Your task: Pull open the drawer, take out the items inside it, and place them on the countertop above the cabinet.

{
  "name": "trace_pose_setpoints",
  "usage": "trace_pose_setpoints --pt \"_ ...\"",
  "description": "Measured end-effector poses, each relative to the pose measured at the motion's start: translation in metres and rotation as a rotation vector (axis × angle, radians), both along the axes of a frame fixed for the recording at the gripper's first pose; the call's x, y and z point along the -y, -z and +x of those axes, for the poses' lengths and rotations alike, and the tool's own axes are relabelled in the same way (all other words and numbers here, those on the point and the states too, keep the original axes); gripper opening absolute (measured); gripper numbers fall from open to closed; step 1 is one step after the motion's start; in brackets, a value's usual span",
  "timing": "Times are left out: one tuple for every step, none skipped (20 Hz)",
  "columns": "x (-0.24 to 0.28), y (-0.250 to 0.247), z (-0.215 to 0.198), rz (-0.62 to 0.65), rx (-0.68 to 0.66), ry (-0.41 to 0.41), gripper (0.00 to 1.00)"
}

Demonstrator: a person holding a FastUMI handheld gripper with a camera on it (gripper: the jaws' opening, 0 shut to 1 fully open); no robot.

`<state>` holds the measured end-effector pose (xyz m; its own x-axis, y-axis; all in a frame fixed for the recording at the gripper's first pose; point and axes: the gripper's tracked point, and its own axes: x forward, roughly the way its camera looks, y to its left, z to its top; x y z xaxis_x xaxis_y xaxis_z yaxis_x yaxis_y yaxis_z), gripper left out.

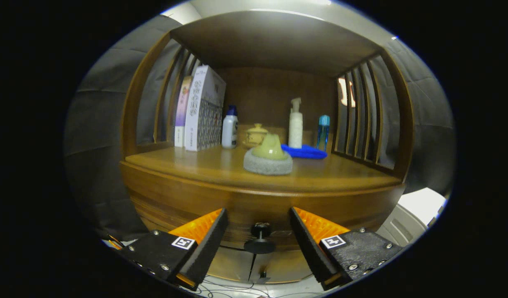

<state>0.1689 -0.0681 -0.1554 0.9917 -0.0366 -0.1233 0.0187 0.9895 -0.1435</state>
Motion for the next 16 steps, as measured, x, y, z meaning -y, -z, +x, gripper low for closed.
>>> trace_pose_setpoints --pt "-0.001 -0.021 -0.006 0.024 0.031 -0.022 0.94" --pt "-0.002 -0.042 -0.015 0.049 0.052 -0.041 0.94" --pt "-0.002 -0.063 -0.027 0.066 0.063 -0.05 0.94" --pt "-0.002 -0.084 -0.041 0.075 0.076 -0.055 0.94" --pt "-0.002 -0.099 -0.053 0.078 0.078 -0.056 0.94" --pt "-0.003 -0.117 -0.068 0.075 0.084 -0.051 0.94" --pt "-0.007 -0.134 -0.082 0.07 0.088 -0.049 0.94" --pt "-0.01 -0.147 -0.096 0.069 0.086 -0.041 0.94" --pt "-0.016 -0.158 -0.113 0.072 0.089 -0.037 0.94" --pt "-0.024 -0.169 -0.127 0.079 0.094 -0.043 0.94" --pt "-0.034 -0.179 -0.143 0.085 0.104 -0.058 0.94" --pt "-0.041 -0.191 -0.155 0.084 0.124 -0.061 0.94" --pt "-0.045 -0.2 -0.168 0.074 0.137 -0.056 0.94" --pt "-0.049 -0.208 -0.18 0.058 0.149 -0.057 0.94" --pt "-0.055 -0.211 -0.189 0.038 0.162 -0.056 0.94" --pt "-0.057 -0.214 -0.198 0.016 0.169 -0.041 0.94"
